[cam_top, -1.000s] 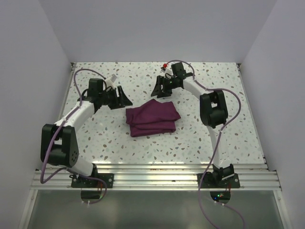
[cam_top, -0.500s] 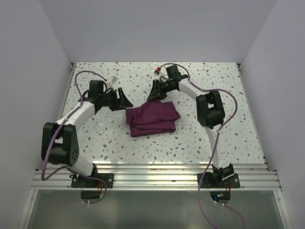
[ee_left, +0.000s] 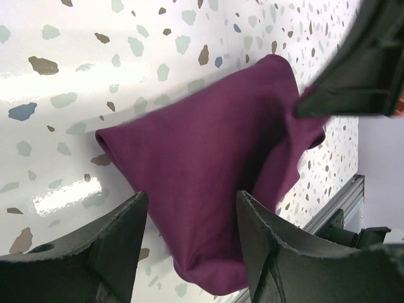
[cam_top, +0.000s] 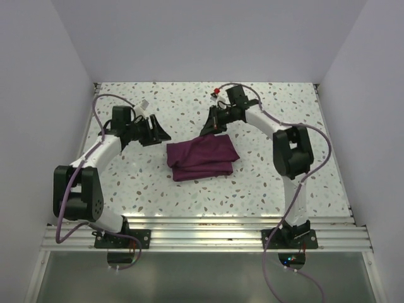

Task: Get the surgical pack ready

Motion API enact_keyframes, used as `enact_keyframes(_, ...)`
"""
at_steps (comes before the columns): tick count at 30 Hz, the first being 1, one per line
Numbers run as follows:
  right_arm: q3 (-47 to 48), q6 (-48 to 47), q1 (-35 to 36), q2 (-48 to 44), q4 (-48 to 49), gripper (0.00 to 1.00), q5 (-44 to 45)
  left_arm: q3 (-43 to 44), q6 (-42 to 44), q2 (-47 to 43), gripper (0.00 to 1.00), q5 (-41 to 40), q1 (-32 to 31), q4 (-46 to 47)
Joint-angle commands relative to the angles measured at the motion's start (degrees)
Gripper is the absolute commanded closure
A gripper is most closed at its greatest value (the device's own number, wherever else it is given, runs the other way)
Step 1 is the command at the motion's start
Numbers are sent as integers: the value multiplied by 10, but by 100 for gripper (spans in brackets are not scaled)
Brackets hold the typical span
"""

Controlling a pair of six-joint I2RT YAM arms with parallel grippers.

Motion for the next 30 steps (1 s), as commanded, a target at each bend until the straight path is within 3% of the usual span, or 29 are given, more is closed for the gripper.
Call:
enact_keyframes(1,-68,4,4,-129,-12,94,-24,10,-7,-37,38,-4,5,5)
enact_keyframes(12,-281,-79,119,-271,-97,89,36,-15,-1,-65,40,5,5,-19)
enact_keyframes(16,-353,-84,143,-306,-108,71,66,-9,10,-63,40,8,5,-37)
enact_keyframes(20,-377,-99,143,-328,-150,50,130,-9,17,-52,41,24,5,-52)
enact_keyframes(24,-355,-83,130,-366,-158,43,165,-14,26,-51,42,34,4,-63)
enact_keyframes(26,-341,-62,115,-377,-149,42,197,-14,32,-51,43,38,2,-69)
enact_keyframes(30,-318,-24,33,-363,-132,50,207,-4,32,-44,47,55,-18,-65)
